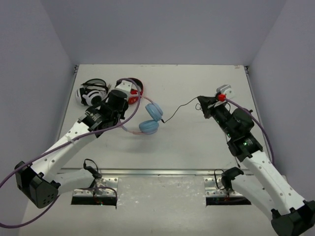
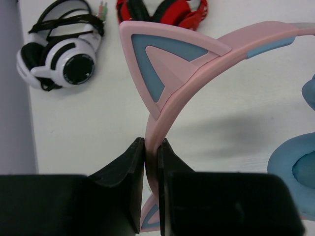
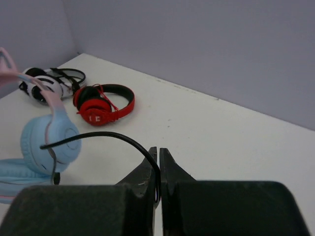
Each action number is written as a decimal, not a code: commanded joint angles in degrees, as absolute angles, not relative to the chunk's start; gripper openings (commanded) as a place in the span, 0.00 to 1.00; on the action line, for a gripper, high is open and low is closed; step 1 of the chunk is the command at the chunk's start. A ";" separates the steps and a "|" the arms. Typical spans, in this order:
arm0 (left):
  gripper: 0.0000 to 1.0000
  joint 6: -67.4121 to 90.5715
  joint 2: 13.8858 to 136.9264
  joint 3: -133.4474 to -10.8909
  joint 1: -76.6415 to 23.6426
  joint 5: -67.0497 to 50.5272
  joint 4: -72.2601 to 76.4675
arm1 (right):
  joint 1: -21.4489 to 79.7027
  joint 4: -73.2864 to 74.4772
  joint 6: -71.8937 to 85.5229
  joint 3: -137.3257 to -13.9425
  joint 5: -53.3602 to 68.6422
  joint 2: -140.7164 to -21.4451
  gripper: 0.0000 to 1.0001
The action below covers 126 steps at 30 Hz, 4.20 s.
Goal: Wrap the headphones
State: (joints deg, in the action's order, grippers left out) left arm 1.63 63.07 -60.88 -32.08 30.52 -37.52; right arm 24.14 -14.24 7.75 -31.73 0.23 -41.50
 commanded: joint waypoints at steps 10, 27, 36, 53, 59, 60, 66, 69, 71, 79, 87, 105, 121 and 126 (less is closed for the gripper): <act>0.00 -5.98 67.94 -62.84 -48.77 2.73 -29.26 | 33.65 12.74 -5.01 -60.64 10.48 -59.31 0.01; 0.00 -6.33 60.40 -60.82 -53.09 -9.84 -24.88 | 37.62 10.72 3.07 -62.57 -4.66 -73.65 0.01; 0.00 -4.04 52.48 -60.12 -53.09 -5.89 -18.81 | 35.07 4.66 6.50 -57.84 10.44 -72.25 0.01; 0.00 12.12 45.09 -62.84 -53.09 5.97 -0.97 | 31.29 -33.81 26.62 -50.89 42.01 -75.14 0.29; 0.00 15.03 44.21 -62.84 -53.09 14.75 6.67 | 31.29 -50.41 36.72 -49.57 44.91 -84.27 0.24; 0.00 15.46 44.30 -63.54 -53.09 19.29 6.94 | 31.29 -52.45 37.96 -49.48 45.87 -86.98 0.21; 0.00 11.53 48.95 -72.22 -53.09 36.54 5.36 | 31.38 -67.31 47.01 -45.45 47.29 -94.12 0.12; 0.00 10.02 52.46 -75.57 -53.09 44.62 5.19 | 31.81 -73.46 49.74 -41.76 47.46 -94.92 0.12; 0.00 9.94 56.75 -81.89 -53.09 49.54 2.02 | 32.60 -74.10 49.05 -39.47 46.59 -94.92 0.11; 0.00 8.51 69.60 -96.58 -45.02 55.11 -4.61 | 36.12 -71.55 44.83 -32.19 44.39 -89.93 0.01; 0.00 11.68 79.18 -100.37 -34.72 56.25 -6.06 | 45.15 -46.47 27.20 -29.44 33.95 -75.78 0.01; 0.00 9.84 81.57 -78.61 -24.70 51.87 3.85 | 54.93 -2.65 4.15 -49.98 13.38 -61.61 0.01; 0.00 6.86 72.43 -45.10 -29.79 25.23 20.91 | 50.81 23.80 -10.54 -80.83 0.09 -68.19 0.01; 0.00 3.07 69.36 -42.37 -38.48 26.02 21.36 | 49.14 27.25 -13.53 -86.48 -2.37 -72.07 0.01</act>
